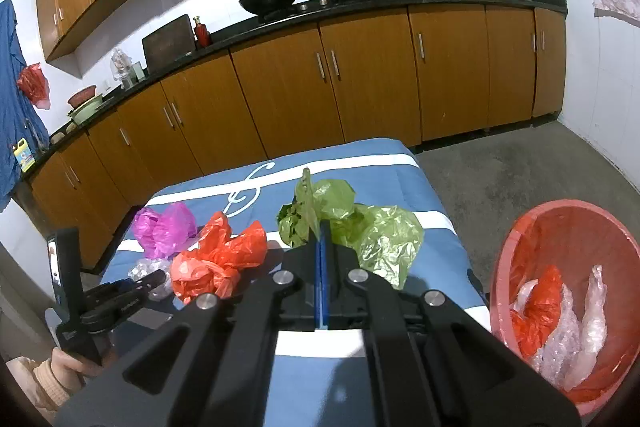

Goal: Collect trash
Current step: 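Grasp the green bag with the right tool while the left tool grasps the clear bag, then carry both bags over the red bin and open both tools to drop them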

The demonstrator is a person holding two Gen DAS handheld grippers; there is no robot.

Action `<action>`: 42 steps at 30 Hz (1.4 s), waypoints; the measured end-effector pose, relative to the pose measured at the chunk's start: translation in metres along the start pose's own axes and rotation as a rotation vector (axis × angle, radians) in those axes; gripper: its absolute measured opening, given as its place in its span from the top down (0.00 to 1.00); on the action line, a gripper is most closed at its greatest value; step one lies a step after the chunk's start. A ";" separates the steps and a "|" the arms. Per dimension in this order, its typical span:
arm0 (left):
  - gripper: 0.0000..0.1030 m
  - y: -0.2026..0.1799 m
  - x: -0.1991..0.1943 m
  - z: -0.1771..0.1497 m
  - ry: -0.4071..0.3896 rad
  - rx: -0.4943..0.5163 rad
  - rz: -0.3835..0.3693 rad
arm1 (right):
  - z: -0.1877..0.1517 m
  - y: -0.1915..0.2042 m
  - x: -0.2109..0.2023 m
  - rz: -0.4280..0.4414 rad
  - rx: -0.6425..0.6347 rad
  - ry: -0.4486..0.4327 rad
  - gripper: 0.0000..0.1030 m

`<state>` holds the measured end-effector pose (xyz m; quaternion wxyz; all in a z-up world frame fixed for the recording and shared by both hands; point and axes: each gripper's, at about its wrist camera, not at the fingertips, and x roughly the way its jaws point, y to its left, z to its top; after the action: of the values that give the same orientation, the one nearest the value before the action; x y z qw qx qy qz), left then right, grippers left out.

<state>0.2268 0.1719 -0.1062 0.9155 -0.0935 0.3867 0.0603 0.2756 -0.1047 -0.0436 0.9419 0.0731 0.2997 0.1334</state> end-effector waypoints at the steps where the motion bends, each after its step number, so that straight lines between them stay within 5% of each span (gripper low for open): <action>1: 0.72 0.001 -0.005 -0.001 -0.008 0.003 0.006 | 0.000 -0.001 -0.002 0.000 0.001 -0.003 0.98; 8: 0.72 0.003 -0.037 0.004 -0.065 -0.007 0.021 | 0.002 -0.011 -0.020 -0.005 0.014 -0.028 0.98; 13: 0.72 -0.023 -0.065 0.016 -0.119 0.025 -0.041 | 0.003 -0.023 -0.039 -0.029 0.024 -0.052 0.98; 27: 0.72 -0.206 -0.114 0.014 -0.197 0.274 -0.354 | 0.000 -0.119 -0.124 -0.239 0.111 -0.147 0.98; 42: 0.72 -0.331 -0.080 -0.019 -0.092 0.463 -0.457 | -0.025 -0.214 -0.163 -0.370 0.235 -0.170 0.98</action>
<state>0.2182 -0.1578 -0.0205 0.9188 0.0355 0.3174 -0.2320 0.1775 -0.3558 -0.0216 0.9572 0.1369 0.2409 -0.0842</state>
